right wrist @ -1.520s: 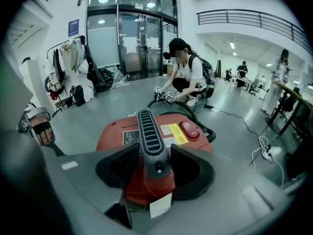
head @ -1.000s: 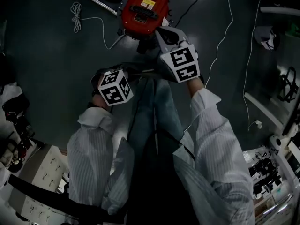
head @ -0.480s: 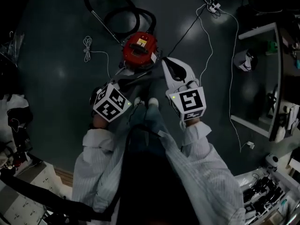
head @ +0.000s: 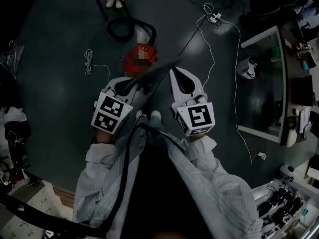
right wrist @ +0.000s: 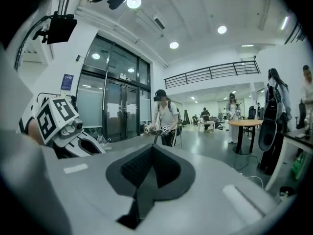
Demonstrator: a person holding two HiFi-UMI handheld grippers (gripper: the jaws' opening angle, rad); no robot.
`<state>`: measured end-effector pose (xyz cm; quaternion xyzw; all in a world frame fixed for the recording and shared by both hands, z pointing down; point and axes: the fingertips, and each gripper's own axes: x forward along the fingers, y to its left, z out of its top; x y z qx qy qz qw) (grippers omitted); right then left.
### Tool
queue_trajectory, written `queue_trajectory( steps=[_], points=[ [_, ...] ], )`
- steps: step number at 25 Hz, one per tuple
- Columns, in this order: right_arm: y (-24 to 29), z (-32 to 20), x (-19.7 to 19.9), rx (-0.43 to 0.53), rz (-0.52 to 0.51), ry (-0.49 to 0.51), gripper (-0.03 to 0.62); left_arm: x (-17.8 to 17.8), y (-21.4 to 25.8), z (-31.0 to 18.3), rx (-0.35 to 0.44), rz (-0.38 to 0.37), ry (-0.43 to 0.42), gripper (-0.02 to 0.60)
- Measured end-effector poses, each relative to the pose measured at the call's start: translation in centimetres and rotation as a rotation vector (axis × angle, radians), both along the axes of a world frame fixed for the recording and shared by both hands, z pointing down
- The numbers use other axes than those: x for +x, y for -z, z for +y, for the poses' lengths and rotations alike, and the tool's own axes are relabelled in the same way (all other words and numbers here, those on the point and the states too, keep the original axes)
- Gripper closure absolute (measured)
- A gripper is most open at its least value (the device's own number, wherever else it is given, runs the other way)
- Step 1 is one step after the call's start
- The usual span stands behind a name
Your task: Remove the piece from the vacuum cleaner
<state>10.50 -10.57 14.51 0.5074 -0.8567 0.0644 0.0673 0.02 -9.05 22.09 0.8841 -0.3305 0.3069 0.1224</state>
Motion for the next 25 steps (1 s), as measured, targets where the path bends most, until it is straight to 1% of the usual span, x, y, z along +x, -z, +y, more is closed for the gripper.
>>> queue_trajectory(
  steps=[4, 13, 25],
  points=[
    [0.4, 0.2, 0.3, 0.005, 0.006, 0.011, 0.594, 0.4, 0.9, -0.3, 0.017, 0.002, 0.009, 0.558],
    [0.5, 0.1, 0.7, 0.01, 0.002, 0.011, 0.594, 0.4, 0.2, -0.3, 0.013, -0.03, 0.013, 0.558],
    [0.5, 0.2, 1.2, 0.006, -0.001, 0.01, 0.594, 1.1, 0.2, -0.1, 0.009, -0.02, 0.003, 0.558]
  ],
)
